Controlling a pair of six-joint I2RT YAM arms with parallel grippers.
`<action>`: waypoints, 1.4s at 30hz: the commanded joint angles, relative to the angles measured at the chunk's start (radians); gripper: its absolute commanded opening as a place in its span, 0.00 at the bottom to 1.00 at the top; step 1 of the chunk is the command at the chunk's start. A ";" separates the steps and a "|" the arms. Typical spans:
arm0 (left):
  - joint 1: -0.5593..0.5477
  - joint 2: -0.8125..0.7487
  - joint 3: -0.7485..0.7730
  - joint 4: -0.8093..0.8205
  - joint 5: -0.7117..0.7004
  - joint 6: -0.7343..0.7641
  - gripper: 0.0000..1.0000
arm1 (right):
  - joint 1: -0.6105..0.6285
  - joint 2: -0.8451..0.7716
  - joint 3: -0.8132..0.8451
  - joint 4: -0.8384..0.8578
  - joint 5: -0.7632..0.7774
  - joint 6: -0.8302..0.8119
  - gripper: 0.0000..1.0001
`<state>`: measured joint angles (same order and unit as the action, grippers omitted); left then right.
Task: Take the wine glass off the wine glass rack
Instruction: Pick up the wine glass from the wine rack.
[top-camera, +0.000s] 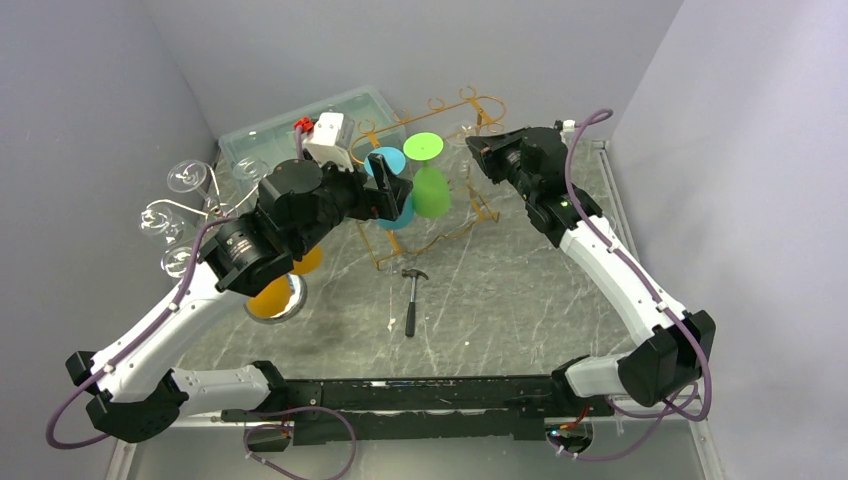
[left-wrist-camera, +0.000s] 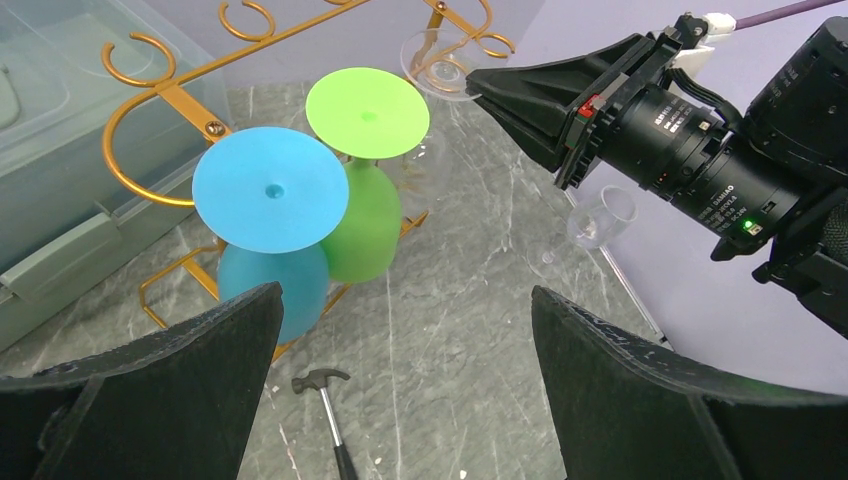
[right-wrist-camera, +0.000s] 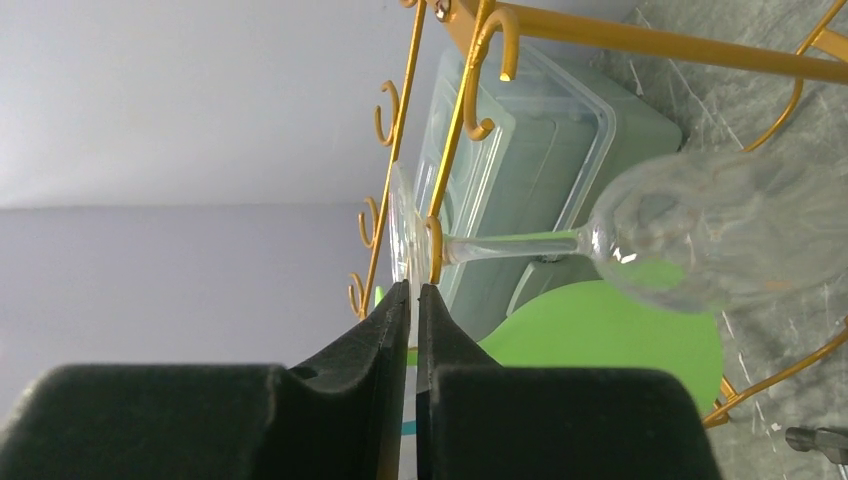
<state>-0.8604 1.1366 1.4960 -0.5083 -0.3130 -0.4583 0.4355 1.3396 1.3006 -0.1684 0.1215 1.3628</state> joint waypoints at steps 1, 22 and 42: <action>0.004 -0.024 -0.006 0.051 -0.014 -0.014 1.00 | 0.000 -0.035 0.039 0.028 0.010 -0.010 0.06; 0.006 -0.034 -0.016 0.068 -0.006 -0.023 0.99 | 0.009 -0.077 0.016 0.096 -0.012 0.056 0.00; 0.006 0.010 0.018 0.072 0.068 -0.007 0.99 | 0.029 -0.134 -0.009 0.060 0.022 0.041 0.00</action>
<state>-0.8577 1.1305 1.4849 -0.4755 -0.2859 -0.4683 0.4568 1.2671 1.2919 -0.1703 0.1192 1.4067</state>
